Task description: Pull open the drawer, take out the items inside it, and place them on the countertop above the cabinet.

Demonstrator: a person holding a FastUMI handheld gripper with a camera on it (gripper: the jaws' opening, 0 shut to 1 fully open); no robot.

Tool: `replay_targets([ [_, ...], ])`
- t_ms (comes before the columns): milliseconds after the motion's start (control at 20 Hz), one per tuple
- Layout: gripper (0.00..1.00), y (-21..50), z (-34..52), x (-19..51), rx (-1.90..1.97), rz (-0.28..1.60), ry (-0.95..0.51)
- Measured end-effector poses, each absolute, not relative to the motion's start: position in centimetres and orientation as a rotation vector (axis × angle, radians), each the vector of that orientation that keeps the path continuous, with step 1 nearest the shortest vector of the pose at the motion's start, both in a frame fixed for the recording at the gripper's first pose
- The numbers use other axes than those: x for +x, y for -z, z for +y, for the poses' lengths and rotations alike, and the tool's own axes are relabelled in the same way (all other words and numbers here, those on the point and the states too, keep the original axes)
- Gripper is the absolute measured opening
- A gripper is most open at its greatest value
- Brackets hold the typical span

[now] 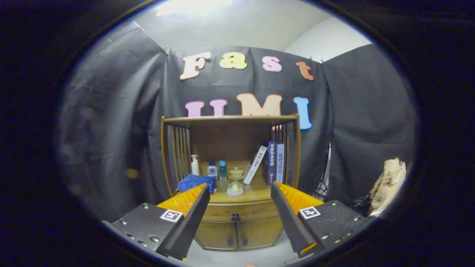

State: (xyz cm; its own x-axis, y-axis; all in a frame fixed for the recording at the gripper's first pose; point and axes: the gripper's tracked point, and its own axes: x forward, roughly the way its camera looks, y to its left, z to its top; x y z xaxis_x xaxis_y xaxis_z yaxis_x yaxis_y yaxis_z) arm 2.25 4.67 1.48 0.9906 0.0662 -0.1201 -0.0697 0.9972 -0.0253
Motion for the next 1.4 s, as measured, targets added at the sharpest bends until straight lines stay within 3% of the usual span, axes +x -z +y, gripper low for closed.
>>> replay_targets([
  [650,0.98,-13.6,0.1,-4.7,0.086,-0.082,-0.059],
  [1100,0.99,-7.4,-2.4,-3.2,0.056,0.018,-0.011],
  [1400,0.99,-7.5,-0.8,-3.4,0.047,0.019,-0.047],
])
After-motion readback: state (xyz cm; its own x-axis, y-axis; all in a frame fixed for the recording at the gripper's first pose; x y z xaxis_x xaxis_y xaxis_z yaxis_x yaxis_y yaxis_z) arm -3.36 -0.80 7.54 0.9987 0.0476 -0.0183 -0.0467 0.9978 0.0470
